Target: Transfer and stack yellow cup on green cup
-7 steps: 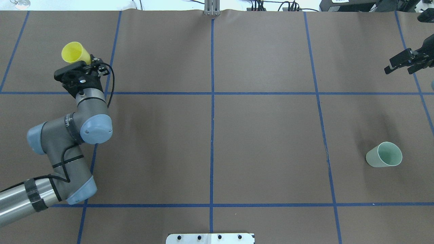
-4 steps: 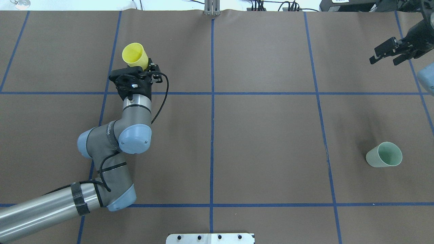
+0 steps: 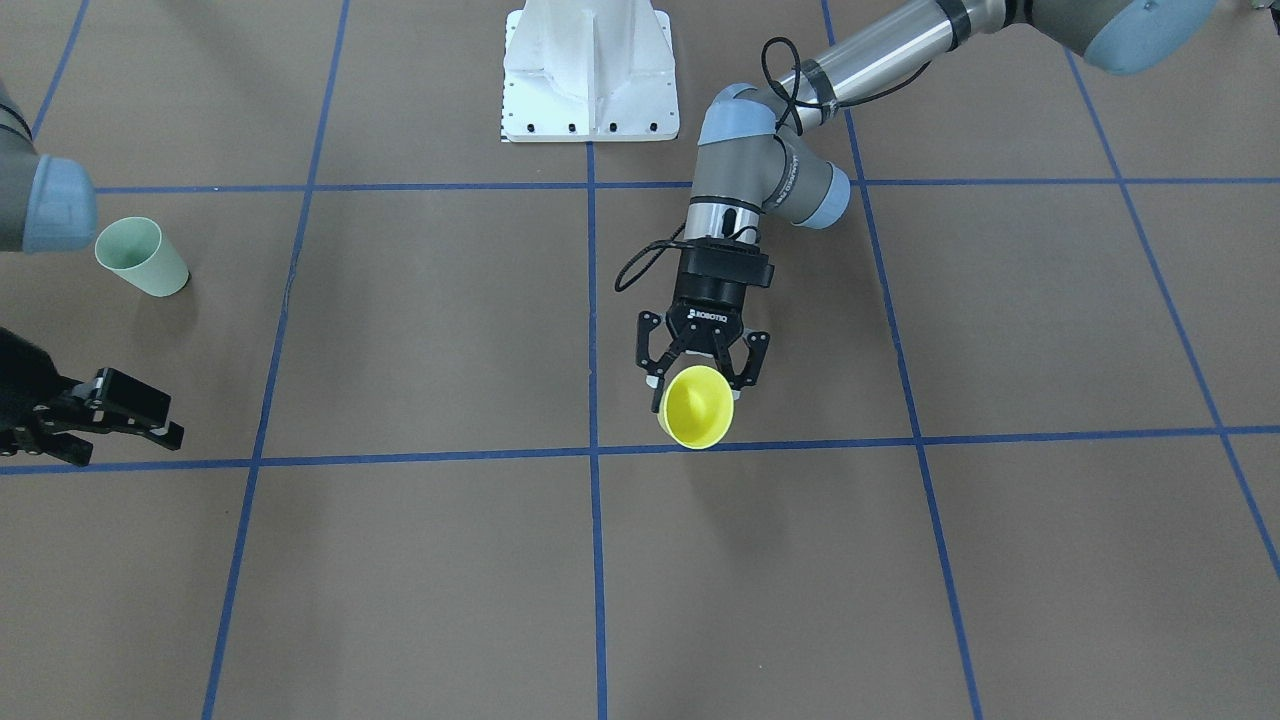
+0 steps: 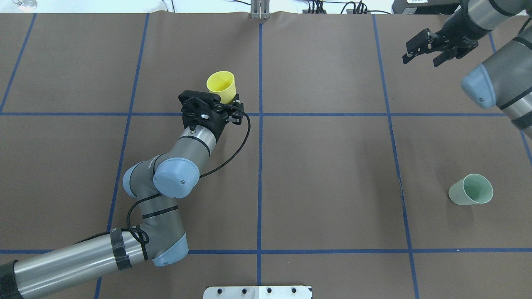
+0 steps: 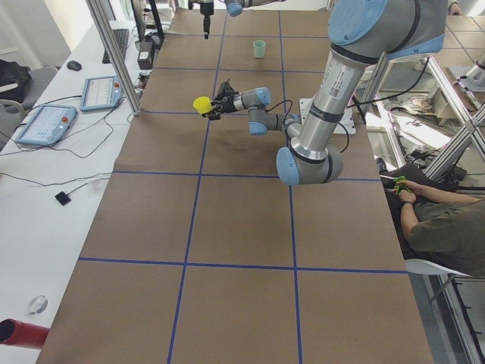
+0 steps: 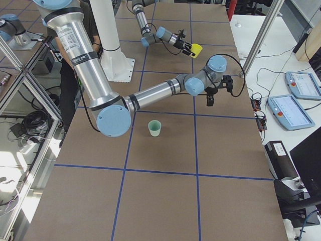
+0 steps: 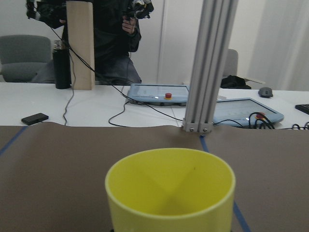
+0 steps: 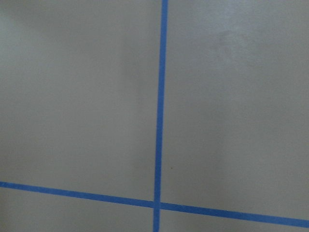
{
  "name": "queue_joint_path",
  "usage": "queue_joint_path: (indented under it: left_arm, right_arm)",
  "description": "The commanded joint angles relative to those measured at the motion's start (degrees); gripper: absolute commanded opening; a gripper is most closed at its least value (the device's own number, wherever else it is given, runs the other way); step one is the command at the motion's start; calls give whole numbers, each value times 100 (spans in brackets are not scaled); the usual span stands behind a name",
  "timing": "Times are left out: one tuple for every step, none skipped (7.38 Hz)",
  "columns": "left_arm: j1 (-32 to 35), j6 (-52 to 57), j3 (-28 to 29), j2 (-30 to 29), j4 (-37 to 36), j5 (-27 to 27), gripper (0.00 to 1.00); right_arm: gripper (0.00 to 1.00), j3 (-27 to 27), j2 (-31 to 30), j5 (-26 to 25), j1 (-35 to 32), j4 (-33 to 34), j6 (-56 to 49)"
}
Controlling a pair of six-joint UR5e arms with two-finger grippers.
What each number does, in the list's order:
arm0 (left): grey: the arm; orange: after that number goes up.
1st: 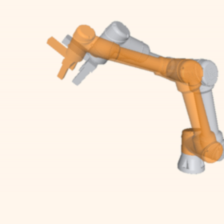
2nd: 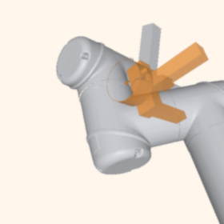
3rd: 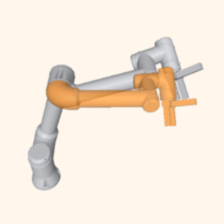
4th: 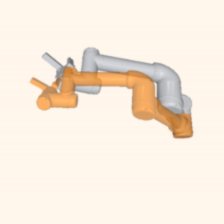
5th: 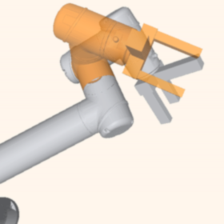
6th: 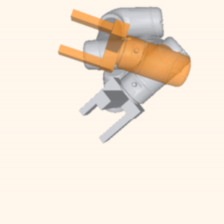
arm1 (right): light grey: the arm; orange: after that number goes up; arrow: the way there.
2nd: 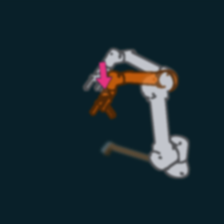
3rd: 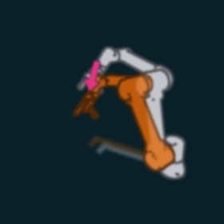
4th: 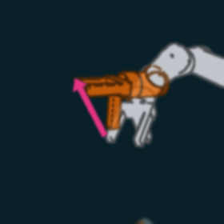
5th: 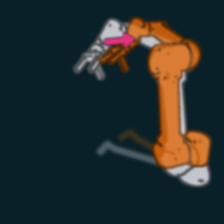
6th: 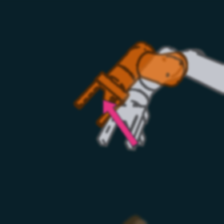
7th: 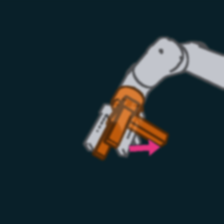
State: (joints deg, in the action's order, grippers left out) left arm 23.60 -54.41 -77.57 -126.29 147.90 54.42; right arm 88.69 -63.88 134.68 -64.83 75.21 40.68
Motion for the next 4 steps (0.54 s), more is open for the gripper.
queue_joint_path:
  left_arm:
    - [-13, 1338, 127, -219, 720, 1145, 58]
    - [-22, 1545, 302, -256, 1106, 1532, 58]
    - [-14, 1947, 434, -256, 1605, 1980, 58]
    - [-74, 2561, 497, -239, 1854, 2132, 58]
  right_arm:
    - [100, 323, 340, -598, 696, 2, 639]
    - [100, 472, 463, -679, 978, 11, 1139]
    - [100, 665, 499, -680, 1224, 11, 1440]
    - [100, 833, 543, -680, 1418, 11, 1765]
